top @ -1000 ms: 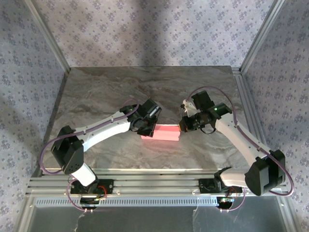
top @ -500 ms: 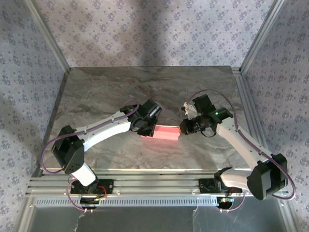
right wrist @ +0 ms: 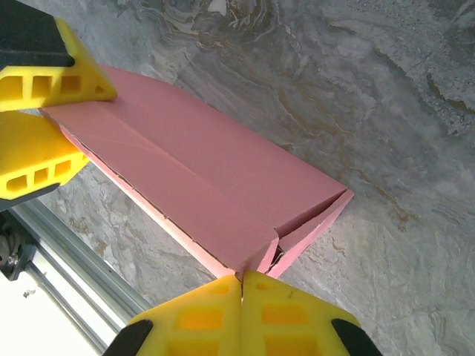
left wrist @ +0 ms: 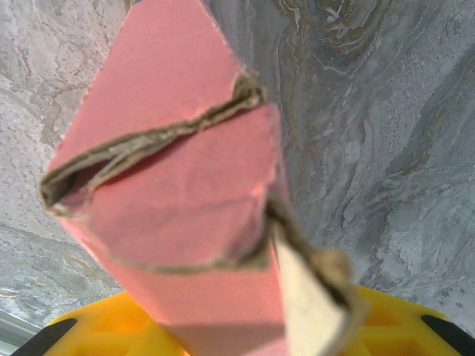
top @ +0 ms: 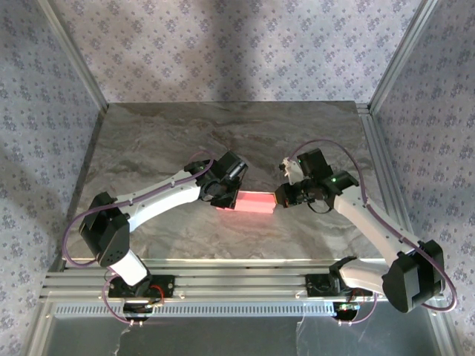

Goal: Fold the paper box

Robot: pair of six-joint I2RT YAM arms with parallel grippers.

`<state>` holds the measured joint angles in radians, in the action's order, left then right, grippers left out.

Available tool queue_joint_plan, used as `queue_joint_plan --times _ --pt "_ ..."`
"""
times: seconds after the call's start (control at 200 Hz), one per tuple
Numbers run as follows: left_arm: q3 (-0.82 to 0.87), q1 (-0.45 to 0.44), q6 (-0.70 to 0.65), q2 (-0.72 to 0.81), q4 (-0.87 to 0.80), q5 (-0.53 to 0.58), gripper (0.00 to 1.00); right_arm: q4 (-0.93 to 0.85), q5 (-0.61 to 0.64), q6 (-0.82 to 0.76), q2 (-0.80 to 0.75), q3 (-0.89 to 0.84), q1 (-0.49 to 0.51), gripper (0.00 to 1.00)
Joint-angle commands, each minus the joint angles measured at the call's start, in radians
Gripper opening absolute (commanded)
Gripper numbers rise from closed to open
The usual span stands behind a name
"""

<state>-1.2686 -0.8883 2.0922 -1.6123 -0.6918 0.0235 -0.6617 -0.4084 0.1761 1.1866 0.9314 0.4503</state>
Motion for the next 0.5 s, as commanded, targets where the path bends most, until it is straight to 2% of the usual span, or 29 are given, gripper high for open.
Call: queue_joint_plan --times 0.0,0.495 --pt "0.004 0.003 0.057 -0.018 -0.014 0.003 0.39 0.027 0.005 0.004 -0.014 -0.027 0.005 0.0" --pt "0.015 0.015 0.058 -0.019 -0.001 0.001 0.39 0.056 0.026 -0.053 -0.081 -0.131 -0.006 0.0"
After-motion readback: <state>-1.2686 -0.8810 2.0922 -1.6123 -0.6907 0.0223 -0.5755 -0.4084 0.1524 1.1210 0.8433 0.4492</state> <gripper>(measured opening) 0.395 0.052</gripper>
